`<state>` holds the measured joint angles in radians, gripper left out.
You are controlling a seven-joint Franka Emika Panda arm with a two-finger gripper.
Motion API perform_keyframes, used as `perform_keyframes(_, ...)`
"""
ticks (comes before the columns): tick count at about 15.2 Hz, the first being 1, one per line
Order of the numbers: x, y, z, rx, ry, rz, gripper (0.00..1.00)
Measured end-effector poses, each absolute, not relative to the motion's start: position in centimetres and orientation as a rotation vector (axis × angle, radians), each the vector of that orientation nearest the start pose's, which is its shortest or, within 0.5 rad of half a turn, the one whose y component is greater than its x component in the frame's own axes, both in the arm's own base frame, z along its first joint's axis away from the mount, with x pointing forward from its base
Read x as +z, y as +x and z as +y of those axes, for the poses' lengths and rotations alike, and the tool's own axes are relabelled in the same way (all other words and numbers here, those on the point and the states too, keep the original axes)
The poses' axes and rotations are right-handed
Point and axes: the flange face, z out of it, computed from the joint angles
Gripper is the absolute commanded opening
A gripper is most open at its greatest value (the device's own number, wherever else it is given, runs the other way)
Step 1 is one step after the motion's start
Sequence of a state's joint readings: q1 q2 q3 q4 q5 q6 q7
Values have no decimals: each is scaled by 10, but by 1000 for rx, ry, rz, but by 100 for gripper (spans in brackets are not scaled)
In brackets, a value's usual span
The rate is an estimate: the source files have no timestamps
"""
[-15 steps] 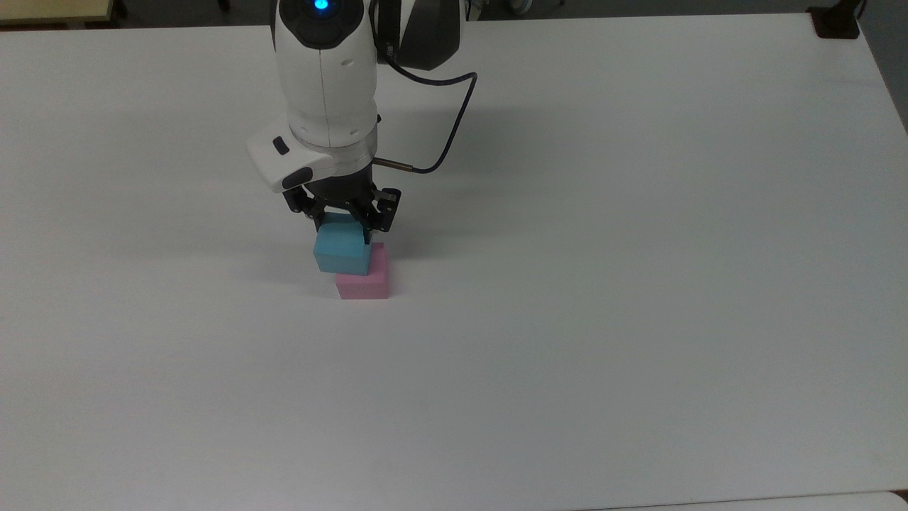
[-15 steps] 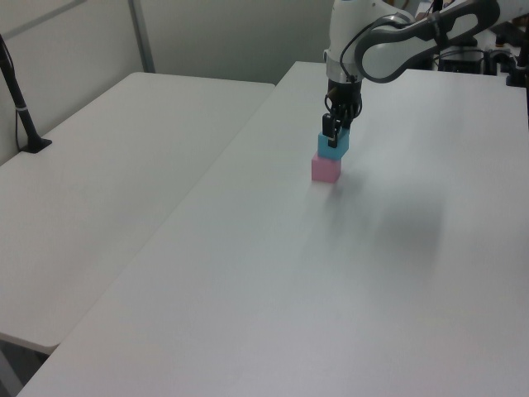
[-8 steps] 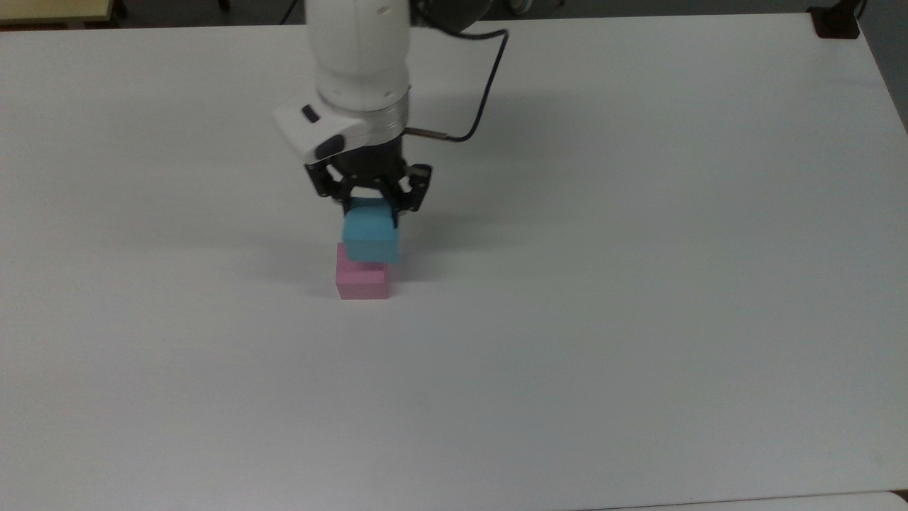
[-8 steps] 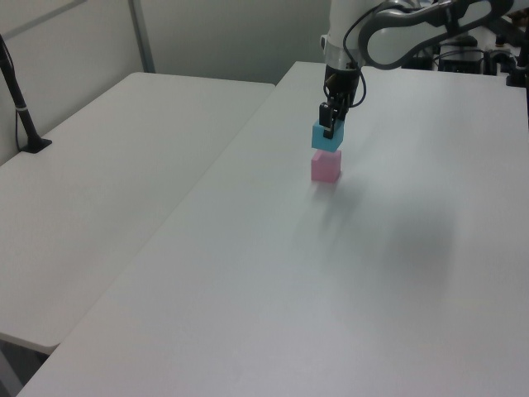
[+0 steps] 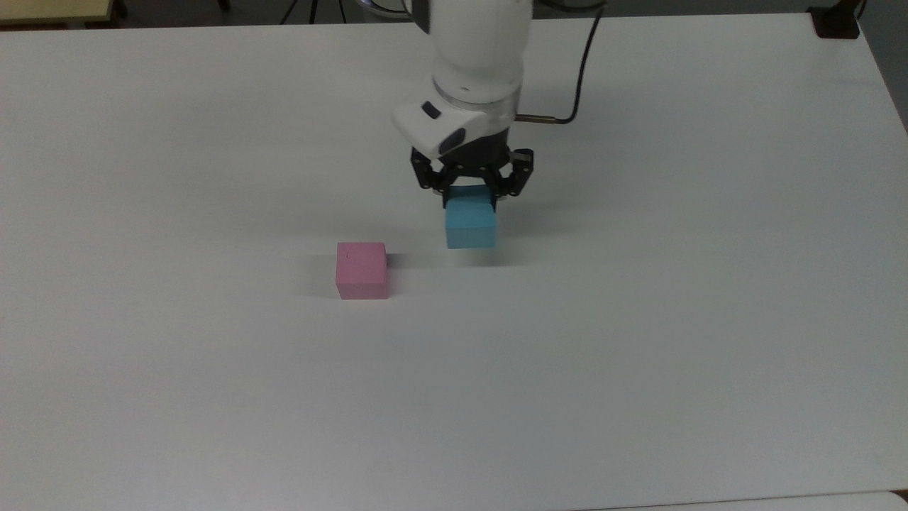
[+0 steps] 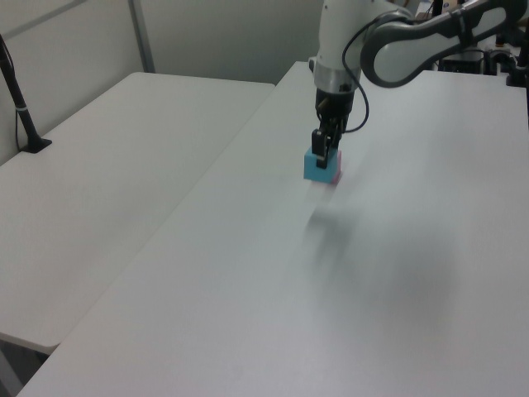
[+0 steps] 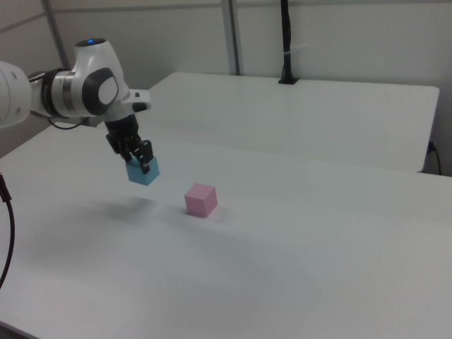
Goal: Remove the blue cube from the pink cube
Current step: 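Lift the light-blue cube off and carry it beside the pink cube, then open the gripper to release the light-blue cube on the table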
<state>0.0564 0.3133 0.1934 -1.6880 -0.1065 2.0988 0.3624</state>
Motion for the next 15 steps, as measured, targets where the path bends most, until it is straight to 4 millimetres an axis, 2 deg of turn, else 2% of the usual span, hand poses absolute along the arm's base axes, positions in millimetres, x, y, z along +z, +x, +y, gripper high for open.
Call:
perform_keyframes(4, 398, 637, 184, -168, -3141, 66, 56)
perform_keyframes(6, 384, 638, 192, -171, -3160, 36, 56)
perform_keyframes(9, 360, 642, 192, -172, -3198, 20, 100)
perform_keyframes(12, 347, 643, 194, -182, -3217, 78, 100)
perform_keyframes(15, 348, 643, 197, -188, -3215, 93, 100)
